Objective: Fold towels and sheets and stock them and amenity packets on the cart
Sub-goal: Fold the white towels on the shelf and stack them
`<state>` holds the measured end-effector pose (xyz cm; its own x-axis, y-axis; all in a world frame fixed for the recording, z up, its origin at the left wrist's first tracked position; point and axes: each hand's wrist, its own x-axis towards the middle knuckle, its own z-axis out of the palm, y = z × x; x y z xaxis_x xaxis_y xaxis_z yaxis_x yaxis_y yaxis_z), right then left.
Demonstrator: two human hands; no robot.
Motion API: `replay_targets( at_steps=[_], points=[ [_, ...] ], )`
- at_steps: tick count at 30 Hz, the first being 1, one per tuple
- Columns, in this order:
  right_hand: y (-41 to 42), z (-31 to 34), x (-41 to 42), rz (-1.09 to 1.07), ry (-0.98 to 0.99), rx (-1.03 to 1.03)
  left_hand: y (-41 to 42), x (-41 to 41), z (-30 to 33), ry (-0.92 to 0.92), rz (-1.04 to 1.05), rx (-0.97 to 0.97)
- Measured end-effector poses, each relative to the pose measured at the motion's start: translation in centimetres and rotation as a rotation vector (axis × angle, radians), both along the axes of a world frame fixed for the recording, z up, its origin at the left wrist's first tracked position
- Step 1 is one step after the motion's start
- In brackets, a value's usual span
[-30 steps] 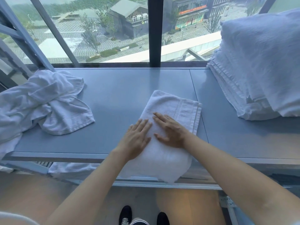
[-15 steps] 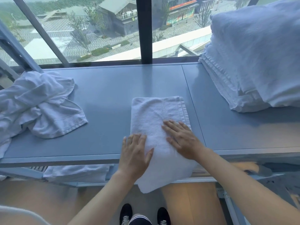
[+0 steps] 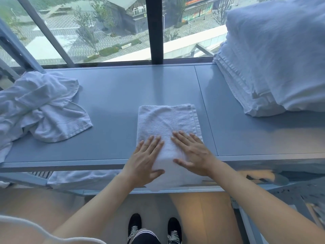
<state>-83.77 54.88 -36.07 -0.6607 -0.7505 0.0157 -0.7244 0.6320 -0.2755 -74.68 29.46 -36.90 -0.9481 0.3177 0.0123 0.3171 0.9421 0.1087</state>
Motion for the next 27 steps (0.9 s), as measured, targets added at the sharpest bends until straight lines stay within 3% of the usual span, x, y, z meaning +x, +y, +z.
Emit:
replay_targets(
  at_steps=[12,16,20,27],
  points=[
    [1.0,-1.0,2.1,0.098,0.189,0.129,2.1,2.8,1.9,0.296,0.021,-0.073],
    [0.1,1.0,5.2,0.014,0.126,0.041,1.3,4.1,3.9,0.303,-0.004,-0.012],
    [-1.9,3.2,10.1,-0.039,0.229,-0.099,-1.0,8.4,5.3,0.284,0.059,0.113],
    [-6.4,5.5,17.9,-0.099,0.272,-0.100,-4.8,16.7,6.7,0.251,0.160,0.180]
  ],
)
